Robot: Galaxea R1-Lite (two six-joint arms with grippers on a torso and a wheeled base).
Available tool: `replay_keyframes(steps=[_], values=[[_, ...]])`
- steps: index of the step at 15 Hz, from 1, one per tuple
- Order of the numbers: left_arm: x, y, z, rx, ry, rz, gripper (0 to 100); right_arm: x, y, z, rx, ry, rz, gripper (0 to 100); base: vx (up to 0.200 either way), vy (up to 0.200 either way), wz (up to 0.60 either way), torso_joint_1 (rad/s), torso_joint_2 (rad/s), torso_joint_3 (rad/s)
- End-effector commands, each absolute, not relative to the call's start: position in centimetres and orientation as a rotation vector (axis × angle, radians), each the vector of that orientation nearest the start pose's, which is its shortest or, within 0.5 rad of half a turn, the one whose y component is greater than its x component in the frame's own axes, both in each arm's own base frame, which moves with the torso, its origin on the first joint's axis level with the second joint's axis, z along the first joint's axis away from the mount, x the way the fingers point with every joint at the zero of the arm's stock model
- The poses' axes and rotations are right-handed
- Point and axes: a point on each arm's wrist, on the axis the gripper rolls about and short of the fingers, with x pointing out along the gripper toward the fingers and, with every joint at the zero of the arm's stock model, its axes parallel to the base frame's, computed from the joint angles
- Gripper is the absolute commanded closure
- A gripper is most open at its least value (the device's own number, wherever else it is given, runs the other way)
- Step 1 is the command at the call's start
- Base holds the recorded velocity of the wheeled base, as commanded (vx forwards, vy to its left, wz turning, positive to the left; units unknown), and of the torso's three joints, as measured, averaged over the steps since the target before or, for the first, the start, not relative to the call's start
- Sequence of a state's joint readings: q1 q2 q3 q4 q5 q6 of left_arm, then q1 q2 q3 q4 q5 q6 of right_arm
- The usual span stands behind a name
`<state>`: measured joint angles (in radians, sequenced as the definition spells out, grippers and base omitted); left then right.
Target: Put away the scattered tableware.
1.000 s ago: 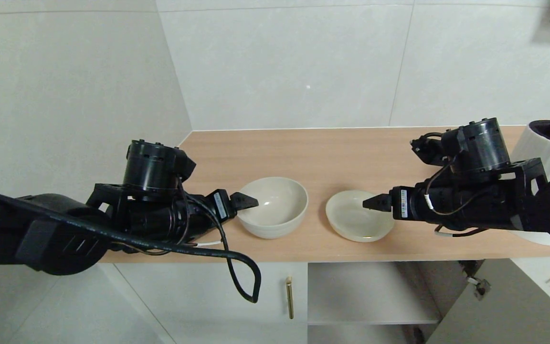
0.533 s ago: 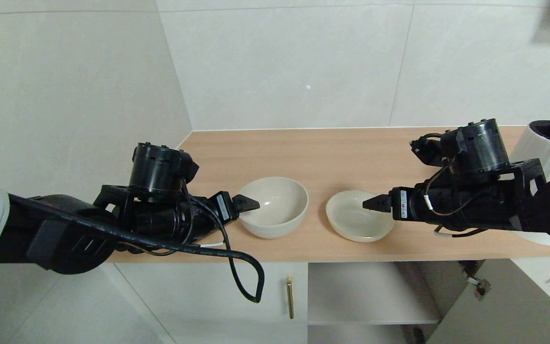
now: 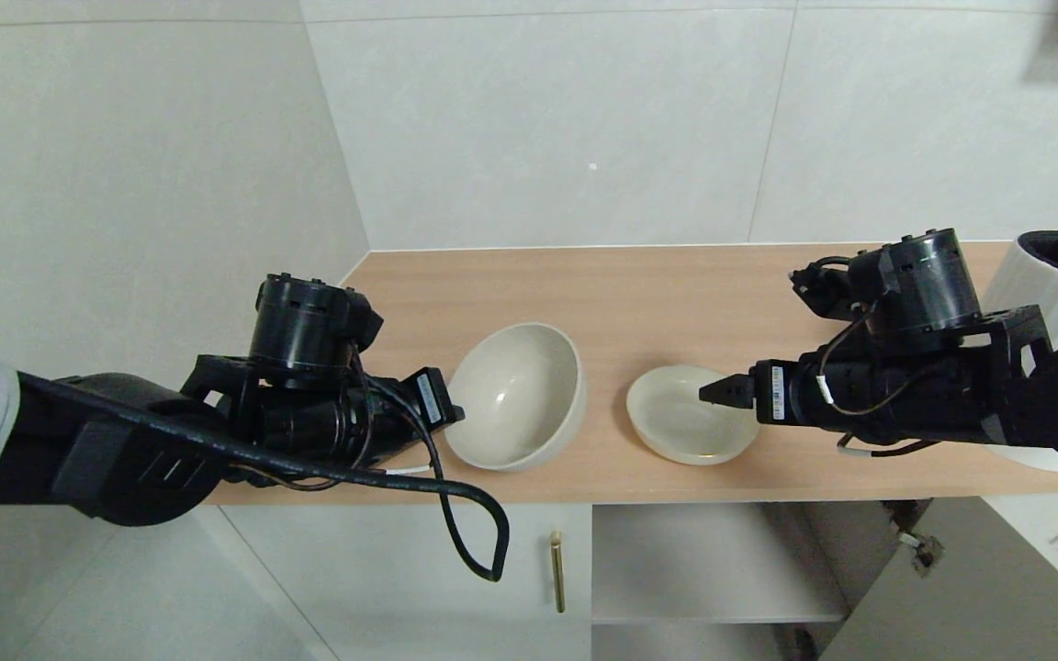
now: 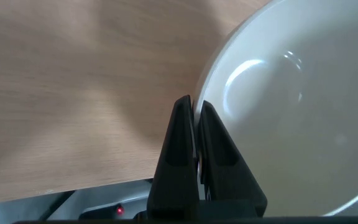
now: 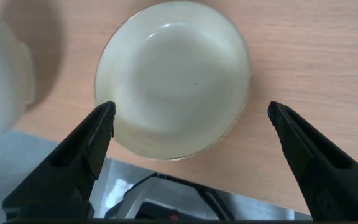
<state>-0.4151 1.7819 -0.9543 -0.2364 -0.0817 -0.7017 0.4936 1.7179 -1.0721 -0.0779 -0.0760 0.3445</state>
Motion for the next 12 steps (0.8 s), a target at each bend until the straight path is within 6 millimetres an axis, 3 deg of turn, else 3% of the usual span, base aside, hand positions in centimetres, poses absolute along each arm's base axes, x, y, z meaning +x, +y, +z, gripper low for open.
replay_keyframes(steps=[1,12], values=[[29.3,-13.1,16.1,-0.570,0.723,-0.256,100,27.9,14.8,19.6,0.162,0.607,0.292,0,0.000,0.000,0.00,0.000,0.00,0.000],[29.2,-13.1,16.2,-0.569,0.720,-0.258,100,30.4,15.8,16.5,0.057,0.653,0.122,0,0.000,0.000,0.00,0.000,0.00,0.000]])
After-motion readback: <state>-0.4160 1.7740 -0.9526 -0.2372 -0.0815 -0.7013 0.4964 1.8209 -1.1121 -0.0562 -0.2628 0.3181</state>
